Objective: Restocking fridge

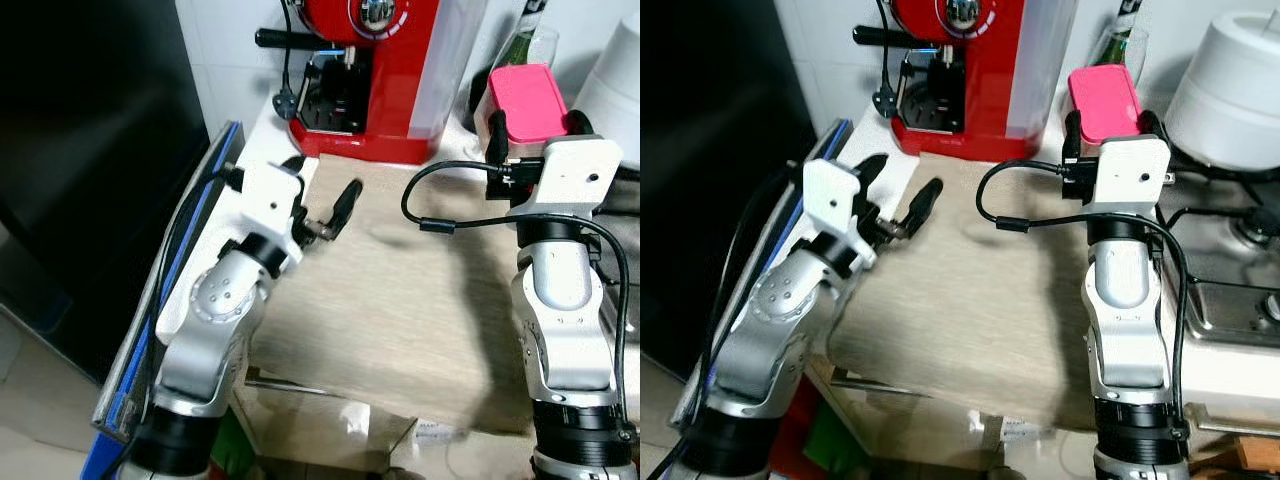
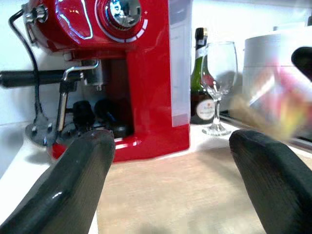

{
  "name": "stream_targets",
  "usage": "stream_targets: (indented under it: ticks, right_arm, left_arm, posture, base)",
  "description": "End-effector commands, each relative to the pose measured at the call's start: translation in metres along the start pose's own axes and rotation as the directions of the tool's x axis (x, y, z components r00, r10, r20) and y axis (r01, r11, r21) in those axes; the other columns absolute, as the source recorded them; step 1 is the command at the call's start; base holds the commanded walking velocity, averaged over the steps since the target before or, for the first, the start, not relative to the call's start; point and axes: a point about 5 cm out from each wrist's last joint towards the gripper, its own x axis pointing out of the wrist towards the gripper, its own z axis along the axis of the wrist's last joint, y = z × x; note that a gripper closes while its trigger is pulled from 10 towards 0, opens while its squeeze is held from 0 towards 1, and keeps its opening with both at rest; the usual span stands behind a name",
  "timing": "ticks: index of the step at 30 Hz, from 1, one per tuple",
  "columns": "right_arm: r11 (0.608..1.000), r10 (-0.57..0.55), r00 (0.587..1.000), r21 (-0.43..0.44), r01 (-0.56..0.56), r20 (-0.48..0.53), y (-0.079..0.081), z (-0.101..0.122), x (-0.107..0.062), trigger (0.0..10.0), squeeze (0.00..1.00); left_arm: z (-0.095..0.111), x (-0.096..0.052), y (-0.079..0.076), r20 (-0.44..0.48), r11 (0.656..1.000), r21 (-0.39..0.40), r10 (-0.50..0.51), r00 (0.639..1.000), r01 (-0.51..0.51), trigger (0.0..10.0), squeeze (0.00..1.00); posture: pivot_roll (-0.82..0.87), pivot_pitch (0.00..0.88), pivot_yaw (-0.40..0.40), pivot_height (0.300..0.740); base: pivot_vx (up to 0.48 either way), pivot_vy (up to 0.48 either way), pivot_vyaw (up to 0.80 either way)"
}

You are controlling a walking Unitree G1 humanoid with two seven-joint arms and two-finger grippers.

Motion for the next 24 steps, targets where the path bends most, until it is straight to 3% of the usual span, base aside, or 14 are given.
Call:
stream_targets:
  ticks: [1,13,14,15,21,24]
  right_arm:
    - [1.000,-0.001,1.000,0.025,0.001,-0.002,0.001,0.000,0.001,0.0,0.00]
    - [1.000,0.017,0.999,0.021,-0.016,-0.044,0.006,-0.011,-0.001,0.0,0.00]
    - [1.000,0.018,0.998,0.018,-0.017,-0.060,0.007,-0.014,-0.002,4.4,0.00]
    - [1.000,0.022,0.997,0.021,-0.020,-0.078,0.008,-0.016,-0.002,10.0,0.00]
    - [0.999,0.031,0.994,0.022,-0.028,-0.108,0.009,-0.021,-0.004,10.0,0.00]
    - [0.999,0.031,0.993,0.024,-0.029,-0.114,0.008,-0.022,-0.005,10.0,0.00]
  left_arm:
    - [-0.002,0.000,0.001,-0.008,1.000,0.003,0.006,1.000,-0.006,10.0,0.00]
    - [-0.004,0.008,-0.002,0.003,1.000,0.005,-0.003,1.000,0.003,10.0,0.00]
    - [-0.004,0.008,-0.002,0.001,1.000,0.007,-0.001,1.000,0.001,10.0,0.00]
    - [-0.004,0.008,-0.002,0.002,1.000,0.008,-0.001,1.000,0.001,10.0,0.00]
    - [-0.007,0.008,-0.003,-0.006,1.000,0.019,0.000,1.000,0.000,10.0,0.00]
    - [-0.008,0.007,0.000,-0.005,1.000,-0.012,0.014,1.000,-0.014,10.0,0.00]
  posture:
    - [-0.10,0.000,0.032,0.740]
    - [-0.12,0.000,0.032,0.740]
    - [-0.12,0.000,0.032,0.740]
    - [-0.12,0.000,0.032,0.740]
    - [-0.12,0.000,0.025,0.740]
    - [-0.12,0.000,0.025,0.740]
  base:
    - [-0.472,0.000,0.00]
    - [-0.424,0.000,0.00]
    - [0.000,0.000,0.00]
    - [0.000,0.000,0.00]
    - [0.000,0.000,0.00]
    - [0.000,0.000,0.00]
